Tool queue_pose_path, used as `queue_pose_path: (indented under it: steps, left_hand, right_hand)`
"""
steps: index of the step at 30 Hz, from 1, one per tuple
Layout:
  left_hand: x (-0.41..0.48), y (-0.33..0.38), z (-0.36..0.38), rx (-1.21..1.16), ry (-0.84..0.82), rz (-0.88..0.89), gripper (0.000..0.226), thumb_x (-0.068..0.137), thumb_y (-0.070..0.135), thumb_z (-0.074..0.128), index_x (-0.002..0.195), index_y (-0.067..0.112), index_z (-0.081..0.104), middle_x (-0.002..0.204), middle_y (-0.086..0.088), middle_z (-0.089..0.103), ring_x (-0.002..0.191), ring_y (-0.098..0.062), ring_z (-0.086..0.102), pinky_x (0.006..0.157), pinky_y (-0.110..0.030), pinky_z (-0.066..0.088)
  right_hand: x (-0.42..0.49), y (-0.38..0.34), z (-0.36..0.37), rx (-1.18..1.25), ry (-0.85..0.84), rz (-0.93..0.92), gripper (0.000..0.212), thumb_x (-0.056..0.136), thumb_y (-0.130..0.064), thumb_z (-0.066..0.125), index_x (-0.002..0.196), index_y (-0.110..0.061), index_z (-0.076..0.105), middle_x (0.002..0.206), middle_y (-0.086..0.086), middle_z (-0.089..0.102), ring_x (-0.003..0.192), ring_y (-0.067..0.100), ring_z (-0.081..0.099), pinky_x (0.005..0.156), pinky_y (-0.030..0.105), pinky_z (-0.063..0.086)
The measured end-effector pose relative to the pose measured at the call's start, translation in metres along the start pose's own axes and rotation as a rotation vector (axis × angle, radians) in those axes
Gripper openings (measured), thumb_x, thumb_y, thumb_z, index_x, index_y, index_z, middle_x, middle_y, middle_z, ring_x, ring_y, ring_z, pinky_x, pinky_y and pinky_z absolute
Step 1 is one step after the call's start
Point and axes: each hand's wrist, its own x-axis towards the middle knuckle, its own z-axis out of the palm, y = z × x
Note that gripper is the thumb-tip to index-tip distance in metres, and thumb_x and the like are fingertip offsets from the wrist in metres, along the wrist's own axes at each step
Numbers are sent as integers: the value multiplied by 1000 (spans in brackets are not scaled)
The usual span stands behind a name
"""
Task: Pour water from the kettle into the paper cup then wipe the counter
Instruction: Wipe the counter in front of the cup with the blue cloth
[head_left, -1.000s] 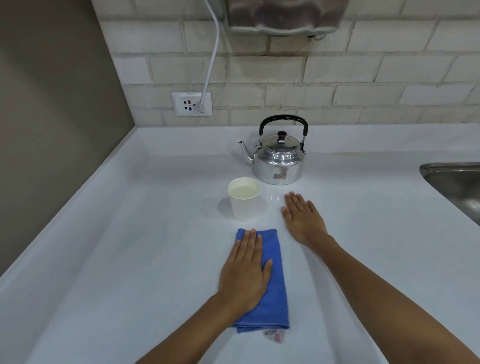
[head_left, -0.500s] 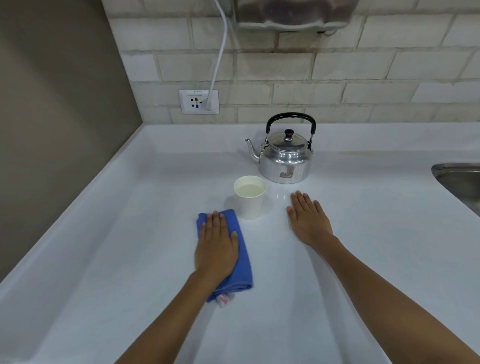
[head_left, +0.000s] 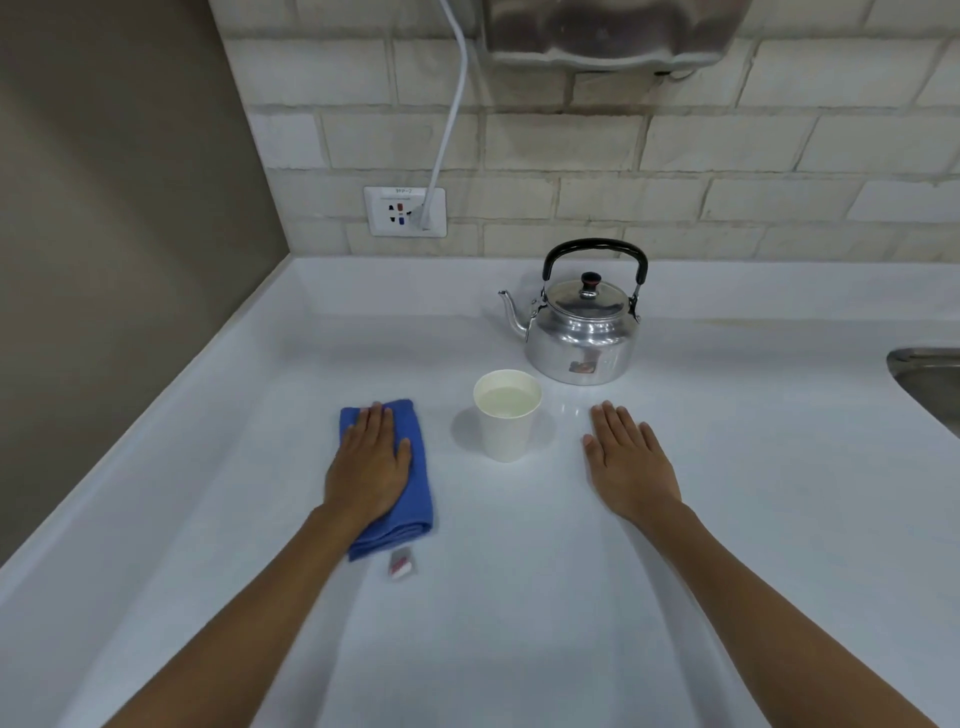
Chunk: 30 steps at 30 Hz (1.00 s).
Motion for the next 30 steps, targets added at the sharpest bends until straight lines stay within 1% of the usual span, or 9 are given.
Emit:
queue_pose_path:
  steps: [2,4,9,11,13,18,20,24,30]
  left_hand:
    - [13,22,6,-1,0,-25,56,99,32,18,144,2,3,156,-14,3,144,-25,2,119,-38,2]
    - [12,36,12,-16,-1,33,55,99,32,18,144,4,3,156,-12,3,144,-23,1,119,-36,0]
    - [-19,6,14,-75,-15,418,55,97,41,21,143,24,-4,151,14,-6,140,-2,-9,111,-14,-13]
    - [-14,-16,2,-47,-54,502,54,97,41,23,141,28,-6,148,19,-6,140,2,-6,107,-7,-14]
    - [5,-31,-6,-25,-45,470,54,98,38,26,143,24,0,150,16,-3,141,-1,-1,109,-8,-11]
    - [66,2,4,-6,-1,129,54,99,32,23,145,10,7,157,-5,6,144,-18,3,118,-32,2]
    - [79,23,15,-11,-13,193,54,98,35,21,145,12,6,157,-4,6,144,-18,1,118,-33,2]
    - [102,28,19,-17,-62,438,52,98,39,20,145,22,6,157,3,7,143,-11,0,115,-25,-1]
    - [156,34,17,15,-55,361,53,98,36,22,145,15,10,157,-2,10,144,-16,6,117,-31,3]
  right_hand:
    - [0,1,0,3,-4,-3,53,99,-36,12,147,-16,1,159,0,2,145,15,-1,120,36,1]
    - [0,2,0,8,0,-10,53,99,-36,13,147,-16,1,159,0,2,145,15,-1,120,36,2]
    - [-1,4,1,8,27,-22,54,98,-37,14,147,-16,3,159,0,5,145,15,1,120,36,3]
    - [-1,3,1,0,22,-22,54,98,-37,13,147,-16,2,159,0,4,145,14,0,120,36,3]
    - [-2,2,1,-3,29,-18,54,98,-37,13,147,-17,1,159,-1,3,145,14,-1,120,35,3]
    - [-2,-1,1,-11,43,0,53,98,-36,13,147,-18,-1,159,-2,2,145,13,-2,120,35,2]
    - [-2,-2,0,-10,45,3,53,98,-36,14,146,-19,-1,159,-3,2,145,13,-2,120,35,2]
    - [-3,-3,-1,-11,57,2,53,98,-34,16,146,-19,0,158,-3,2,145,13,-2,120,34,1]
    - [-4,-4,-2,24,53,10,53,99,-35,16,146,-21,-3,158,-6,-1,144,9,-6,119,32,-2]
